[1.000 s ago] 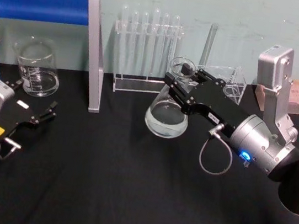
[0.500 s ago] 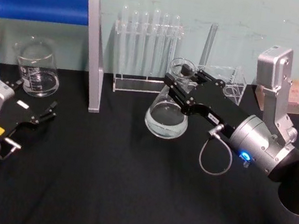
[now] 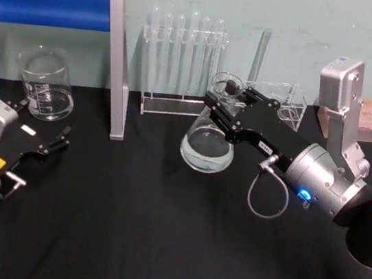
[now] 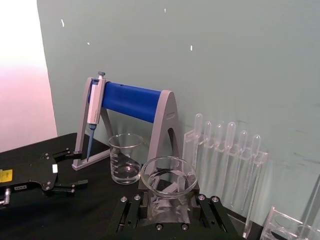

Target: Grasp the erlenmeyer flask with one hand, shake it three times, then place it back.

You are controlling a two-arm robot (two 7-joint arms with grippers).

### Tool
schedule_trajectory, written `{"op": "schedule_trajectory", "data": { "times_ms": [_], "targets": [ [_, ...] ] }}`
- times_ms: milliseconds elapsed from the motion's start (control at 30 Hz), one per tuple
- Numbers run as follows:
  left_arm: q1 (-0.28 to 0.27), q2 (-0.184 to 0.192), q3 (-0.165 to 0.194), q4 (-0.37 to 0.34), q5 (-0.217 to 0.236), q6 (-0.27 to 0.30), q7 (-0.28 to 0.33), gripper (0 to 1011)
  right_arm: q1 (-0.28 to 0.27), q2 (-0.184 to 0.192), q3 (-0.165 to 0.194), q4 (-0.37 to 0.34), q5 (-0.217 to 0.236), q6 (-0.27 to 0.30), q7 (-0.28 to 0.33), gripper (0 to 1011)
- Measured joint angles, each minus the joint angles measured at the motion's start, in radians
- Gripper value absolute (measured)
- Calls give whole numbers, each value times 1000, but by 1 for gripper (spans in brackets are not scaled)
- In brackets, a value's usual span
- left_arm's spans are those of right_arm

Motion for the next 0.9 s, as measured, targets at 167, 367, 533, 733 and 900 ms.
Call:
{"op": "schedule_trajectory", "data": {
  "times_ms": [167, 367, 533, 733, 900],
  "targets": [
    [0, 0, 0, 0, 0, 0, 0, 1001, 0, -1, 0, 0, 0, 0, -1, 449],
    [0, 0, 0, 0, 0, 0, 0, 1001, -1, -1, 1, 0, 1, 1, -2, 449],
    [0, 0, 0, 0, 0, 0, 0, 1001, -3, -1, 1, -2, 2, 1, -3, 449],
    [0, 0, 0, 0, 0, 0, 0, 1001, -4, -1, 2, -4, 3, 1, -3, 449],
    [0, 0, 0, 0, 0, 0, 0, 1001, -5, -1, 2, -4, 4, 1, -3, 449]
  ]
}}
